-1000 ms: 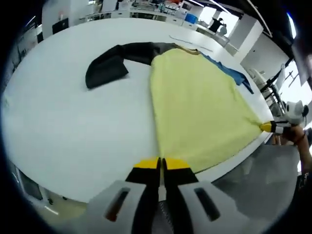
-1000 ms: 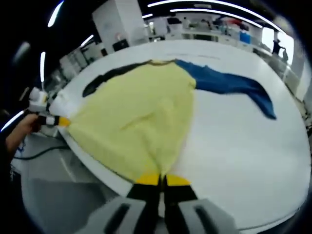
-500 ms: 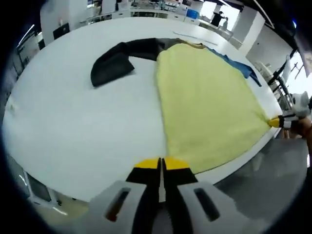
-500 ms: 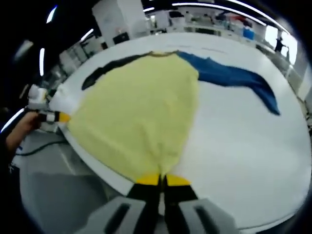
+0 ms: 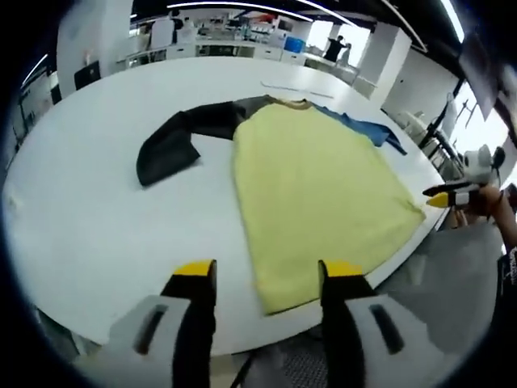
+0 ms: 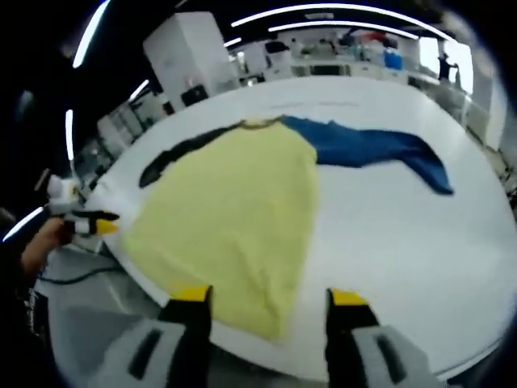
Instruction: Fold the garment on the visible template until the final outline fits inside the template.
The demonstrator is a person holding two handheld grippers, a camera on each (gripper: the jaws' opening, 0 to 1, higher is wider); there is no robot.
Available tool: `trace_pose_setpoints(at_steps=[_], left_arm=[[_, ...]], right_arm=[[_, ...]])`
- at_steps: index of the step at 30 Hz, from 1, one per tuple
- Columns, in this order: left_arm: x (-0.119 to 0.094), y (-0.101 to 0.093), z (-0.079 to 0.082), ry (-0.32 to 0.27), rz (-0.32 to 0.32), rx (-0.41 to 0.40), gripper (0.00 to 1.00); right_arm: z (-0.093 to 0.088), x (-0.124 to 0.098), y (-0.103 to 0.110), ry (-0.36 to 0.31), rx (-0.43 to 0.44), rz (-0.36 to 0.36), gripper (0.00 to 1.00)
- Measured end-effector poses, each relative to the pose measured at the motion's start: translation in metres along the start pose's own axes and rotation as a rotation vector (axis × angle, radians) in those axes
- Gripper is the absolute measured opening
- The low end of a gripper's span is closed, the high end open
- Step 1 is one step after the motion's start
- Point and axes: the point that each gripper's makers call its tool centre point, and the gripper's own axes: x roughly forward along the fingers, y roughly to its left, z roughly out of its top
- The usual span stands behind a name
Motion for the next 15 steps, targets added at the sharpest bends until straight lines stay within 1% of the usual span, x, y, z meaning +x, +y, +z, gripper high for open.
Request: trace_pose_setpoints(at_steps=[1, 4, 5, 8, 10, 12, 14, 15], left_arm=[[0.000, 0.000, 0.001, -0.004, 0.002, -0.005, 0.55], [0.000, 0.003, 0.011, -0.056, 0.014, 0.025, 0.64], [0.001, 0.003, 0.013, -0.064, 0.016, 0.030, 0.67], [0.002, 0.002, 0.022, -0.112, 0.006, 0.045, 0.76], [0.000, 0.000, 0.027, -0.145, 0.005, 0.054, 0.81], [0.000, -0.001, 0.032, -0.176, 0.004, 0.050, 0.86], [0.000, 0.000, 0.033, -0.179, 0.006, 0.047, 0.91], [-0.001, 0.003, 0.033, -0.177, 0.019, 0.050, 0.92]], right_arm=[[0.004, 0.000, -0.002, -0.022, -0.001, -0.002, 0.62], [0.021, -0.001, -0.011, -0.103, 0.022, -0.014, 0.72], [0.025, -0.002, -0.015, -0.118, 0.046, -0.016, 0.76], [0.037, -0.002, -0.029, -0.170, 0.054, -0.050, 0.85], [0.043, -0.002, -0.036, -0.189, 0.064, -0.055, 0.88], [0.056, -0.002, -0.047, -0.248, 0.070, -0.067, 0.89], [0.060, -0.003, -0.056, -0.266, 0.082, -0.066, 0.91], [0.064, -0.003, -0.060, -0.286, 0.092, -0.075, 0.91]])
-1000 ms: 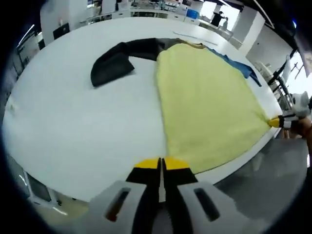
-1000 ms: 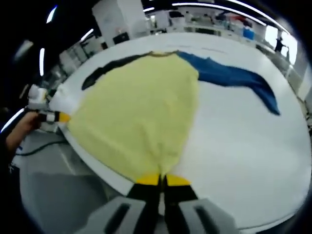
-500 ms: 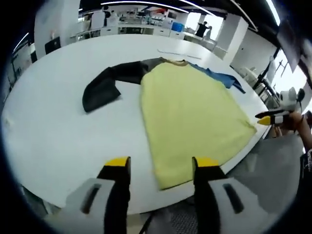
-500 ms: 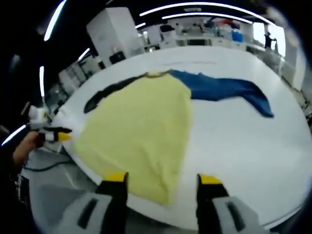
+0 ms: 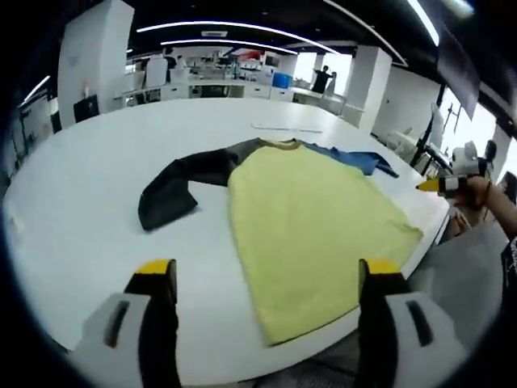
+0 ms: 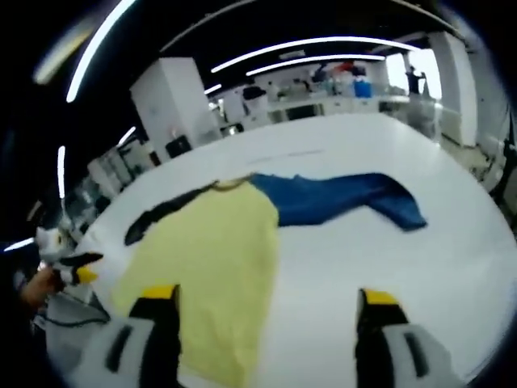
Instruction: Fold the garment on the visible template until the final outline fits inside the template.
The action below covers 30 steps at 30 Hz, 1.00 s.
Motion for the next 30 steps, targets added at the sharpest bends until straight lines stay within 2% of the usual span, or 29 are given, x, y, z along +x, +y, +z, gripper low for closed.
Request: trace_pose_setpoints(at_steps=[8, 14, 18, 23, 27, 30], left_arm=[[-0.002, 0.003, 0.008, -0.032, 0.018, 0.051, 0.99], [-0.003, 0.000, 0.016, -0.059, 0.013, 0.072, 0.99], [-0.001, 0.000, 0.015, -0.054, 0.020, 0.086, 0.99], [0.001, -0.006, 0.026, -0.136, -0.006, 0.018, 0.96], [0.003, -0.005, 0.029, -0.135, 0.012, 0.033, 0.94], [0.004, -0.008, 0.030, -0.128, 0.009, 0.040, 0.93]], right_arm=[[0.024, 0.010, -0.042, -0.076, 0.014, -0.065, 0.90], [0.030, 0.017, -0.074, -0.079, 0.032, -0.149, 0.84], [0.034, 0.024, -0.099, -0.088, 0.074, -0.198, 0.78], [0.037, 0.028, -0.117, -0.083, 0.089, -0.257, 0.67], [0.039, 0.035, -0.127, -0.075, 0.101, -0.285, 0.56], [0.041, 0.039, -0.133, -0.098, 0.162, -0.301, 0.52]])
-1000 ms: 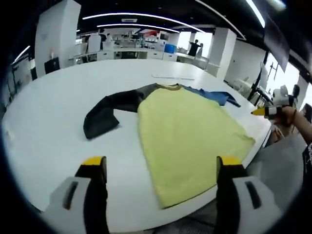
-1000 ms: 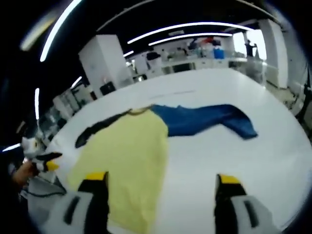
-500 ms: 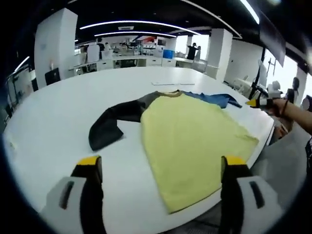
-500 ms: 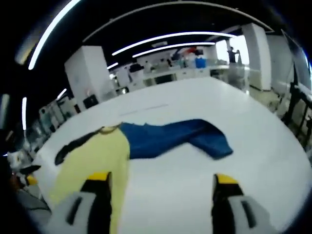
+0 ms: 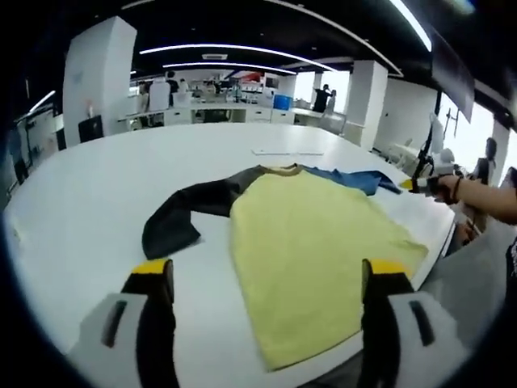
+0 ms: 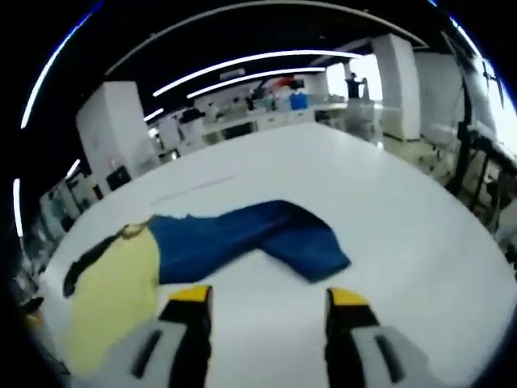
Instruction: Fold the garment on the visible template until the final outline fits inside the template.
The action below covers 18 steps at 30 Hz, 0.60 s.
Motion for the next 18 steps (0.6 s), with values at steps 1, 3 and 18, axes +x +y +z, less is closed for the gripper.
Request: trace_pose_setpoints(at_steps=[1, 3, 18], left_arm=[[0.001, 0.001, 0.001, 0.000, 0.002, 0.004, 0.92], [0.001, 0.003, 0.006, -0.029, 0.003, 0.018, 0.90], [0.003, 0.001, -0.005, 0.006, 0.002, 0.013, 0.81]], right_arm=[[0.000, 0.004, -0.004, 0.004, 0.010, -0.006, 0.51], [0.001, 0.011, -0.013, 0.006, 0.033, -0.034, 0.46], [0.012, 0.036, -0.048, -0.016, 0.258, -0.161, 0.25]])
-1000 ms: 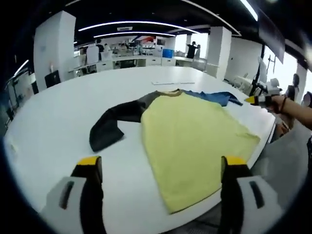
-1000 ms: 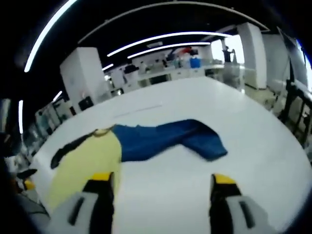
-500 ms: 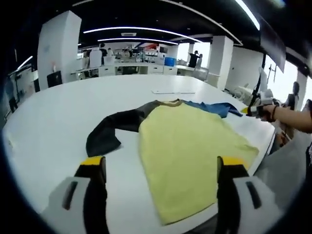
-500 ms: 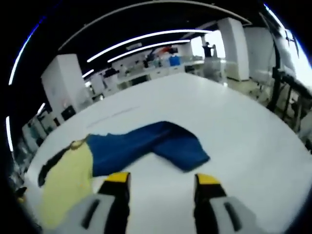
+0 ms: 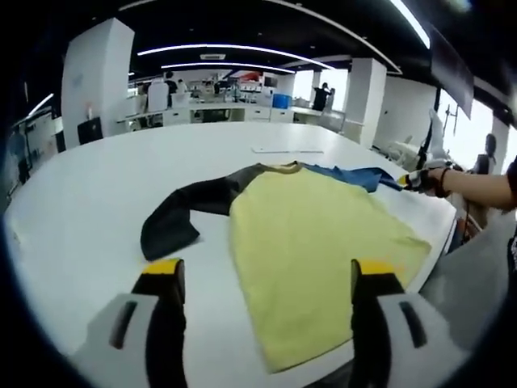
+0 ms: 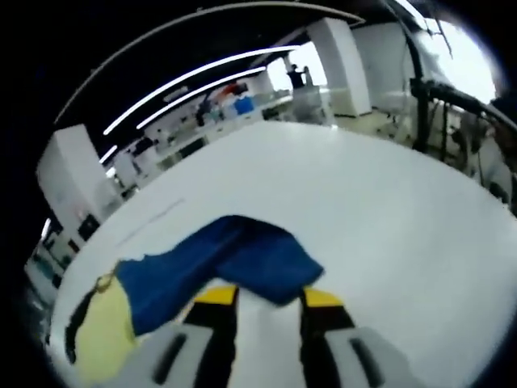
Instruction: Fold the garment on the visible template until the final outline fits inside the template.
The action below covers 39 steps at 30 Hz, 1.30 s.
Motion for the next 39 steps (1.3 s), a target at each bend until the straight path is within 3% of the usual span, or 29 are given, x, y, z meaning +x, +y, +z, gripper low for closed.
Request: trace_pose_setpoints(at_steps=[4, 6, 12, 15, 19, 26, 30, 39], left_arm=[[0.000, 0.000, -0.002, 0.012, -0.003, 0.007, 0.78], [0.000, 0.000, -0.002, 0.011, -0.004, 0.008, 0.77], [-0.001, 0.003, -0.006, 0.025, 0.004, 0.004, 0.74], [-0.002, 0.003, -0.007, 0.028, 0.009, 0.004, 0.73], [-0.004, 0.006, -0.009, 0.033, 0.015, 0.003, 0.71], [-0.006, 0.008, -0.010, 0.041, 0.024, 0.007, 0.70], [-0.005, 0.007, -0.010, 0.051, 0.025, 0.030, 0.69], [-0.004, 0.001, -0.008, 0.051, 0.012, 0.033, 0.70]], right_arm=[[-0.006, 0.002, 0.000, 0.017, 0.014, -0.039, 0.23], [-0.005, 0.008, -0.002, 0.023, 0.020, -0.061, 0.16], [0.000, 0.010, -0.005, 0.020, 0.027, -0.089, 0.10], [-0.002, 0.005, -0.003, 0.023, 0.057, -0.085, 0.08], [0.001, -0.002, 0.002, 0.009, 0.069, -0.072, 0.20], [0.001, 0.002, -0.001, 0.030, 0.042, -0.094, 0.12], [0.000, 0.004, -0.004, 0.042, 0.023, -0.099, 0.00], [0.010, -0.003, -0.005, 0.050, -0.025, -0.050, 0.00]])
